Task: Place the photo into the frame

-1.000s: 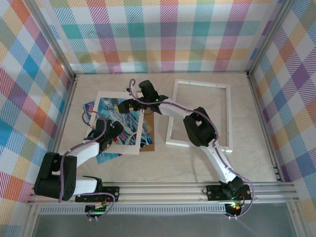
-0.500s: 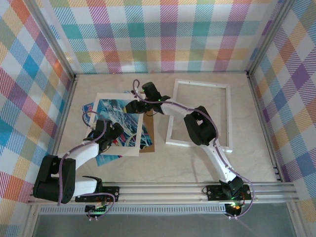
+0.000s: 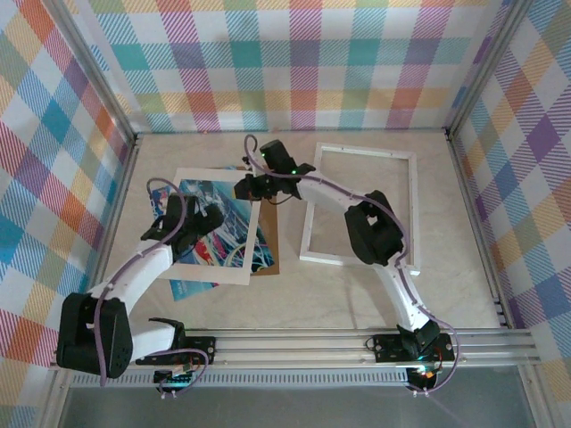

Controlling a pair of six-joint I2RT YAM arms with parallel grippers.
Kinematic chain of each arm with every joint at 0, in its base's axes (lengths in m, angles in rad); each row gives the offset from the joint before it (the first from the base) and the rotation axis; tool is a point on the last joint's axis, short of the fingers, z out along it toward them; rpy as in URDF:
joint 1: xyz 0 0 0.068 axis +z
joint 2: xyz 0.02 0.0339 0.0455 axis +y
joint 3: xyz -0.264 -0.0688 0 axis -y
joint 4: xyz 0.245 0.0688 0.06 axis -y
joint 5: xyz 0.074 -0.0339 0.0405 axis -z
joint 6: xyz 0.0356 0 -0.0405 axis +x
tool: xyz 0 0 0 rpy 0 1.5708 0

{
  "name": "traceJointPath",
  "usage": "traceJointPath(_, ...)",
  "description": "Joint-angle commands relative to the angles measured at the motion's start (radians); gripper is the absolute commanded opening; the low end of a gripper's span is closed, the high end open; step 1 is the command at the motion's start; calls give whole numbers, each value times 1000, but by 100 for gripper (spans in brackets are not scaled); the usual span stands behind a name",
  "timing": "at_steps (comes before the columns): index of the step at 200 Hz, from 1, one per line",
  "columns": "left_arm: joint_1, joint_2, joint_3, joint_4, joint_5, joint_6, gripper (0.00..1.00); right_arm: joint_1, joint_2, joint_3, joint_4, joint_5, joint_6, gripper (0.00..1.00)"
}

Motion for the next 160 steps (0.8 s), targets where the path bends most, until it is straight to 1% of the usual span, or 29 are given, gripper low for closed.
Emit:
traceJointPath(1, -6, -42, 94, -95, 93, 80, 100, -38, -139, -28, -78, 35, -8, 0)
traceJointPath(21, -18, -36, 156, -96, 173, 75, 100, -84, -258, -103, -117, 84, -11, 0)
traceJointPath(34, -40, -21, 197, -100, 198, 72, 100, -125, -334, -149, -142, 102, -16, 0)
traceJointPath(58, -120, 36, 267, -101, 166, 101, 100, -222, -455, -186, -231, 136, -62, 0)
traceJointPath(68, -154, 76, 290, -91, 149, 112, 100, -278, -500, -194, -260, 151, -80, 0)
traceJointPath(88, -218, 194, 346, -62, 132, 123, 100, -400, -583, -210, -291, 144, -98, 0)
traceJointPath(108, -286, 350, 433, -39, 124, 147, 100, -520, -656, -233, -288, 150, -124, 0)
traceJointPath(134, -355, 587, 646, -84, 164, 172, 95, -657, -710, -233, -292, 165, -164, 0)
traceJointPath(160, -422, 802, 871, -170, 166, 196, 90, -767, -755, -247, -273, 184, -172, 0)
